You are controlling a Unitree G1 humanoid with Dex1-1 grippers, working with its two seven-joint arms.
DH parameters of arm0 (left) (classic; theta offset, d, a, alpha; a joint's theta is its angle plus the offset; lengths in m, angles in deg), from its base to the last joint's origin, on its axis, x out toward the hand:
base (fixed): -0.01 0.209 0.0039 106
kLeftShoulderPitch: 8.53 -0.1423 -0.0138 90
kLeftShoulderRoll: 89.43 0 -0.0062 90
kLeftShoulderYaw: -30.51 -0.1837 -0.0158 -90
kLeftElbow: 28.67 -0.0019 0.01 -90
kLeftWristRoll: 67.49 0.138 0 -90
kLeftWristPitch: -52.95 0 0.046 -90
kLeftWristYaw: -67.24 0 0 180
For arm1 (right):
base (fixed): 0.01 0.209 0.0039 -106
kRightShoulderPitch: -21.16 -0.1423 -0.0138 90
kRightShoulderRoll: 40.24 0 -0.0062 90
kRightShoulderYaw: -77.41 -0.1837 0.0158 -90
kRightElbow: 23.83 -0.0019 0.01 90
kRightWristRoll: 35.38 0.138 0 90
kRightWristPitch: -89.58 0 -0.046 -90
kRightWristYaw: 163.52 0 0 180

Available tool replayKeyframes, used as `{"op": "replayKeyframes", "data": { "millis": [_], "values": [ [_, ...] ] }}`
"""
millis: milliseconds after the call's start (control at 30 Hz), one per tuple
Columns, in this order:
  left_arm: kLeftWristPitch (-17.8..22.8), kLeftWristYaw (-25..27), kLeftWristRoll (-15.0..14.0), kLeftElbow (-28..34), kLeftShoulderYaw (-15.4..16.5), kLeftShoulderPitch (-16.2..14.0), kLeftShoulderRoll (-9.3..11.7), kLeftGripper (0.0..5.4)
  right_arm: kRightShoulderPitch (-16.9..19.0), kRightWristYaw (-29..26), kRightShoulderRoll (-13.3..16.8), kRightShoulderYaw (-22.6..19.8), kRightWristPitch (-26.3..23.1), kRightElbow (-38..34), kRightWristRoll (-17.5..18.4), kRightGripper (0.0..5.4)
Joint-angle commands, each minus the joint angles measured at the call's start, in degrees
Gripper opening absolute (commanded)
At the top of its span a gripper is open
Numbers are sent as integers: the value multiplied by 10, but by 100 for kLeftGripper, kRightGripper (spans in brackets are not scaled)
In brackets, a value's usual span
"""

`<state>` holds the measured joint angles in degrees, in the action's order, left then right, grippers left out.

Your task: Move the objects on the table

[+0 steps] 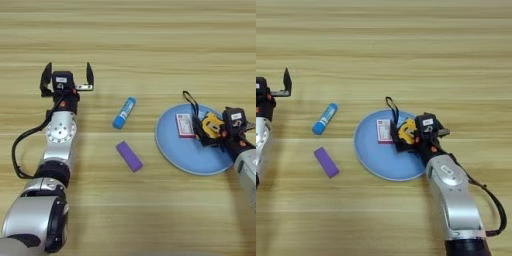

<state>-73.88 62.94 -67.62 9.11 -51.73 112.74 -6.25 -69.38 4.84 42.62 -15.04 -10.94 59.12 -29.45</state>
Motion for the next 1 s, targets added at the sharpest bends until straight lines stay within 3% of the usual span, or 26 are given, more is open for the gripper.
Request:
{"op": "replayKeyframes", "data": {
  "millis": [33,600,1000],
  "values": [
    [11,13,7,-3,-10,1,-3,540,-18,18,-6,-29,29,-3,12,539],
    [36,99,16,-5,-55,-9,-12,540,-47,65,4,-90,51,44,18,539],
    [56,166,27,3,-93,-25,-21,540,-53,78,6,-103,51,62,25,539]
  ]
}}
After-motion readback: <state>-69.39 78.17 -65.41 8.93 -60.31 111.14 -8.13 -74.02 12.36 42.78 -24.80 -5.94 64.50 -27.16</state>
